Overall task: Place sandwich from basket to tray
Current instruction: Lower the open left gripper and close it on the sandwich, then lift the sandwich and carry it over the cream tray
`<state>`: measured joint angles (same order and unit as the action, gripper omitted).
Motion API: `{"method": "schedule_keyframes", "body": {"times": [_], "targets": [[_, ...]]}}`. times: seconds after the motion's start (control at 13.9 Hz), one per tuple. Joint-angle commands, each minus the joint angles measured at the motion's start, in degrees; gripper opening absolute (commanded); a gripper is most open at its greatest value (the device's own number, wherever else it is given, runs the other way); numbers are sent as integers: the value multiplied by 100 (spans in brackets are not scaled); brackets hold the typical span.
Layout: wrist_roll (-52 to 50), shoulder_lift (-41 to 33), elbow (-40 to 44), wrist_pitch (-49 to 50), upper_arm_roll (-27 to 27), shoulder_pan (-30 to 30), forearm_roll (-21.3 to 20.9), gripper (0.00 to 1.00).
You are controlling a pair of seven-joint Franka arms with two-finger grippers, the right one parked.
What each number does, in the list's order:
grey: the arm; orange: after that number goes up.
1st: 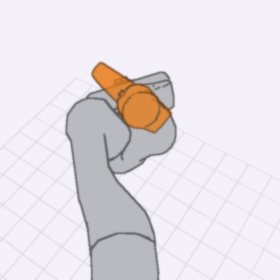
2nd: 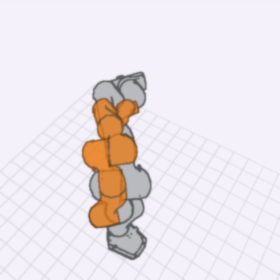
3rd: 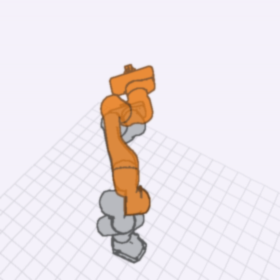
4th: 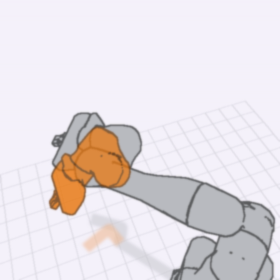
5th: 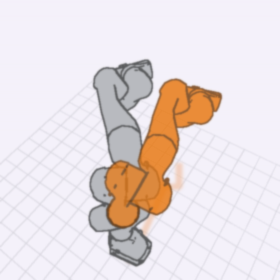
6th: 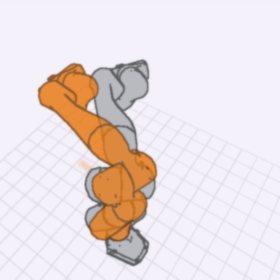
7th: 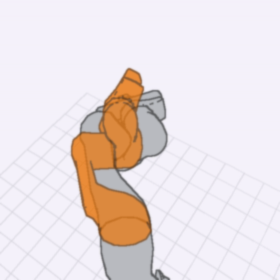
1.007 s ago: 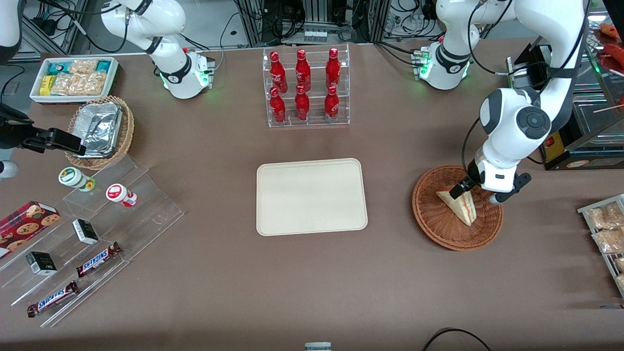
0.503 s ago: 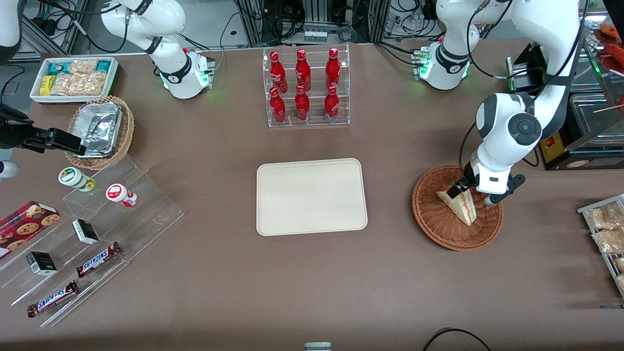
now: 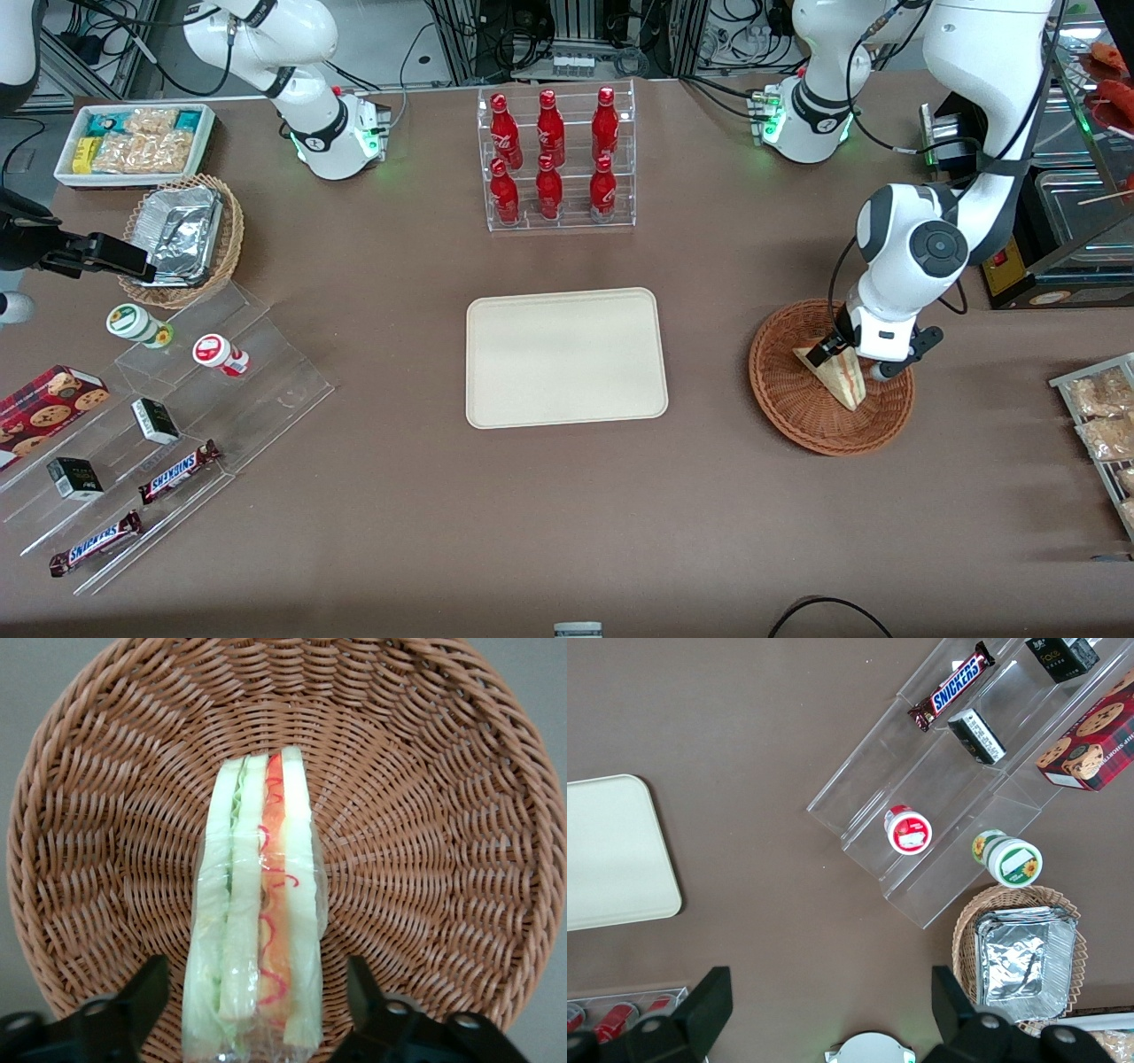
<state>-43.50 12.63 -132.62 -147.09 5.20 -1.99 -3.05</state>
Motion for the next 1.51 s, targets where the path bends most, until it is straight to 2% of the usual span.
{"method": "schedule_keyframes", "body": {"times": [0.0,0.29,0.58,0.65,0.93,1.44], "targets": [[-115,3,26,-66,-2,5,-108,0],[7,-85,323,283,7,-12,-108,0],[587,-51,1604,2355,42,-275,-108,0],[640,2,1817,2603,42,-407,-108,0],[1010,187,1976,2659,42,-934,-90,0],[404,933,2951,2738,42,-2304,-46,0]]}}
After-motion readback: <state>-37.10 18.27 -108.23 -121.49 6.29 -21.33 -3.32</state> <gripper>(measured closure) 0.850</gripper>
